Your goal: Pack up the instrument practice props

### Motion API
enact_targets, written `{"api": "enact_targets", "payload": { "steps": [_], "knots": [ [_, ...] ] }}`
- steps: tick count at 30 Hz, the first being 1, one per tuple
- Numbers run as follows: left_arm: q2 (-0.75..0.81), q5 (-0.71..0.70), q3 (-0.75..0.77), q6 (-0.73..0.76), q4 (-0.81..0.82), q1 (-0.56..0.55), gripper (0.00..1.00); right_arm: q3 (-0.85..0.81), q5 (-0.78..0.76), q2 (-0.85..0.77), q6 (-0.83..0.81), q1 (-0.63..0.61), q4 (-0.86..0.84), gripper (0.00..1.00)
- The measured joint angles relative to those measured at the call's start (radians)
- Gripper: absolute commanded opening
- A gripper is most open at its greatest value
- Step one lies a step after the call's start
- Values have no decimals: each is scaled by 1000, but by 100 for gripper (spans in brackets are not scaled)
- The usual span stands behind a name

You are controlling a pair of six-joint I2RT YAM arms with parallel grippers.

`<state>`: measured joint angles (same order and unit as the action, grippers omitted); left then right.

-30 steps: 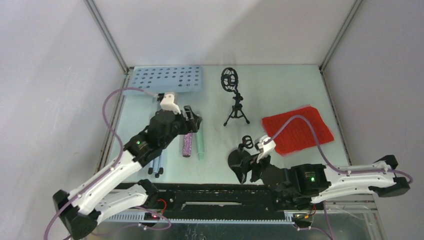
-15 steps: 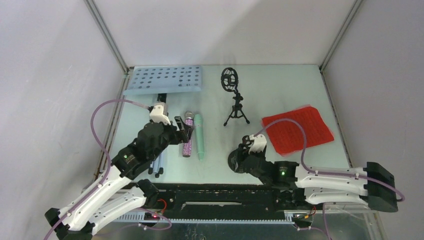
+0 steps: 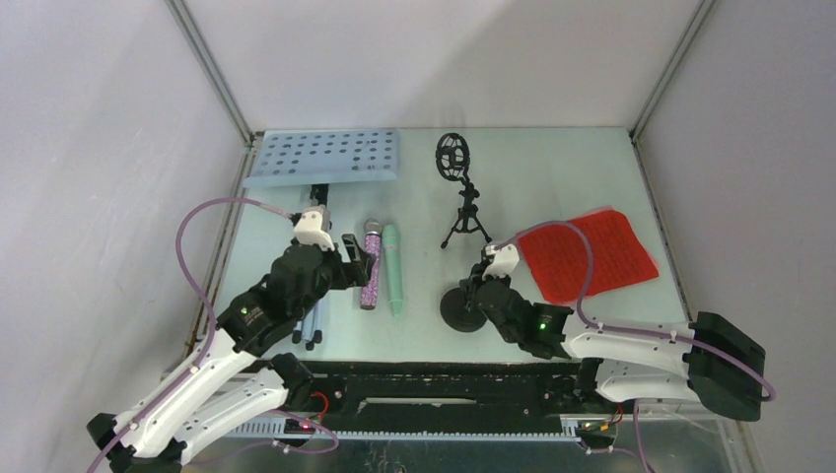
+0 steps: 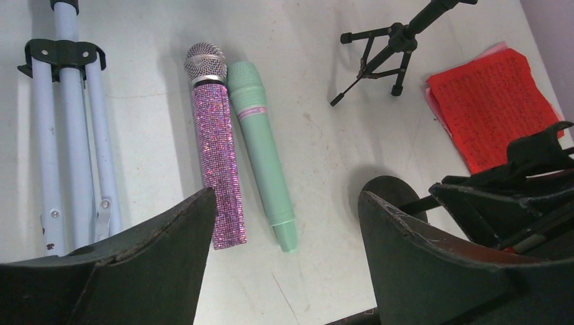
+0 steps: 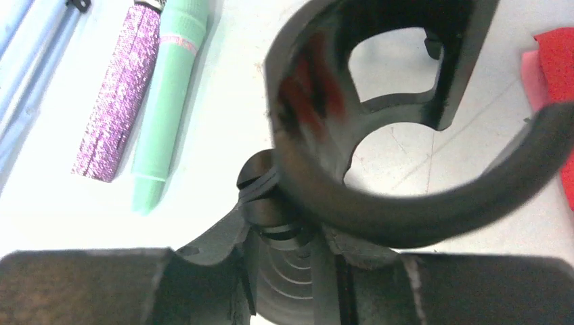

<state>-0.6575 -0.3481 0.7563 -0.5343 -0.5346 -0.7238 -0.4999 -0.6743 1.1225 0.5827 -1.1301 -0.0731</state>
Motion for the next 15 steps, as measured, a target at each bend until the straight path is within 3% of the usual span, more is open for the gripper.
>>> {"api": "enact_targets", "payload": {
  "steps": [2,6,15],
  "knots": [
    [3,-5,0,5,-5,0,83,0,5,-1,-15,21,-24,8],
    [10,-13,0,13,-8,0,83,0,53,-13,-55,74,-27,0],
    [21,-16,0,20,-9,0,83,-14,155,-242,-167,337,23,0]
  ]
}}
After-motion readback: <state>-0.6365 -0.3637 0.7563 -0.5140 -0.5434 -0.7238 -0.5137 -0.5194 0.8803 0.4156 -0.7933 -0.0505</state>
